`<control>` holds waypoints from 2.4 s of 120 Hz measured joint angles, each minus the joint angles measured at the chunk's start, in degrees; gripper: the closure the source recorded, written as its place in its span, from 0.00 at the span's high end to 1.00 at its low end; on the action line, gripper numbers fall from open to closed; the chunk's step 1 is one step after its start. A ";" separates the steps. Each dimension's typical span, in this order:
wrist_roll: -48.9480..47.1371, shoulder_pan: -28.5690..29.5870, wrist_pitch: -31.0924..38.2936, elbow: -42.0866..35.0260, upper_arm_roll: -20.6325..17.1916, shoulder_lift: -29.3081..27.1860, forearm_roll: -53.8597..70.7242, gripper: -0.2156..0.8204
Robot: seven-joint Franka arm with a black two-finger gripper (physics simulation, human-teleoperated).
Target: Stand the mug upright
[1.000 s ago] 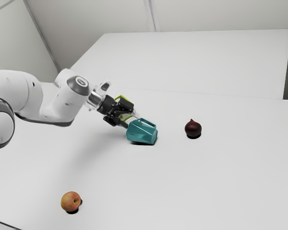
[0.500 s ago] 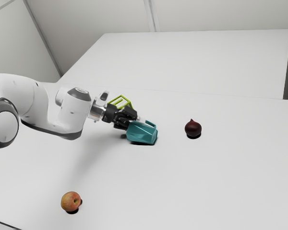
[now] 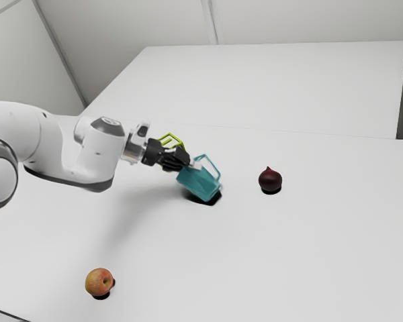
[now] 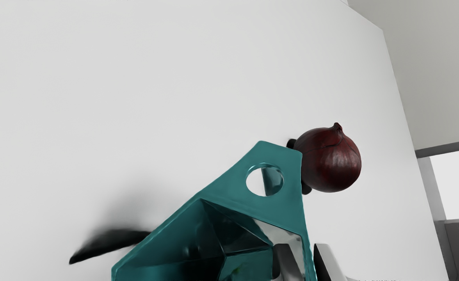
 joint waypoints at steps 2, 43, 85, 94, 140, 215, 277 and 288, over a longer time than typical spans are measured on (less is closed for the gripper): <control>0.18 -0.08 0.00 -0.22 0.00 -0.32 0.00 0.07; 2.76 -1.04 0.12 -3.64 0.08 -6.52 0.46 0.03; -3.80 -2.30 -1.40 -3.12 0.01 -12.88 24.86 0.03; -6.18 -2.99 -2.40 -3.20 0.00 -13.75 30.39 0.03; -20.93 -5.33 -4.05 -4.52 -0.70 -17.04 54.42 0.03; -39.74 -7.11 7.38 -17.06 -1.96 -22.64 65.88 0.03; -48.26 -7.71 9.38 -21.22 -2.05 -23.94 66.31 0.03; -49.31 -7.77 9.45 -21.35 -2.09 -23.83 66.36 0.03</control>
